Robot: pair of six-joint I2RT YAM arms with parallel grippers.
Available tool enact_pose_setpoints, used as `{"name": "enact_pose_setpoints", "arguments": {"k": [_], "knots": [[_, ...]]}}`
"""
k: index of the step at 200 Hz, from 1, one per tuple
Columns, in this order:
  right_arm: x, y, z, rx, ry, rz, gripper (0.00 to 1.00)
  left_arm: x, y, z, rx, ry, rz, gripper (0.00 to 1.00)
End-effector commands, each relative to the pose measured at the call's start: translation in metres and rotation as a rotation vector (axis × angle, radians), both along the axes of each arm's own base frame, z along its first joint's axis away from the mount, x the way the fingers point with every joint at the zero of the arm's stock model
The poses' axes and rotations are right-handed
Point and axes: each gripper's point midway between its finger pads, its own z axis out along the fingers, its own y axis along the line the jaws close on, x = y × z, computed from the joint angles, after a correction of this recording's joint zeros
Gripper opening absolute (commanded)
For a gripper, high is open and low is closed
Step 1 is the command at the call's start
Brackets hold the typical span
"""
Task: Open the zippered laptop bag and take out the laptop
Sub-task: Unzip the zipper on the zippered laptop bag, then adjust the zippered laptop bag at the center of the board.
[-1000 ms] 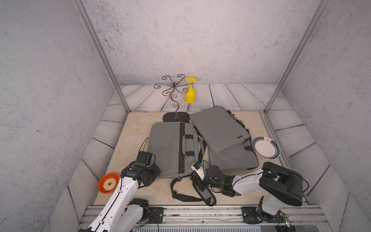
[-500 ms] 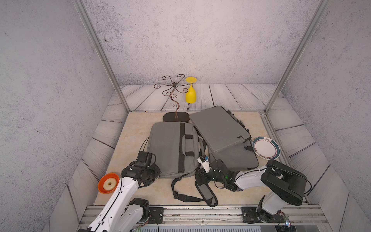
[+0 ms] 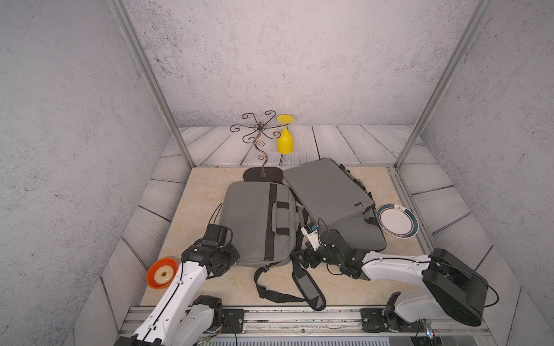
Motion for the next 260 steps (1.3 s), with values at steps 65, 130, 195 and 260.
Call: {"name": "enact_pose_setpoints", "arguments": {"k": [65, 130, 195, 260], "knots": [[0.042, 0.007, -0.027, -0.130, 0.319, -0.293, 0.83, 0.016, 0.001, 0.019, 0.020, -0.093, -0.032, 0.00], [0.047, 0.034, -0.054, -0.119, 0.399, -0.248, 0.42, 0.023, 0.001, 0.024, 0.038, -0.116, -0.062, 0.00], [0.027, 0.046, -0.027, -0.042, 0.430, -0.204, 0.00, 0.038, 0.013, 0.028, 0.150, -0.147, -0.105, 0.00], [-0.002, 0.091, 0.029, 0.088, 0.412, -0.249, 0.00, 0.109, 0.017, 0.081, 0.244, -0.250, -0.153, 0.00]]}}
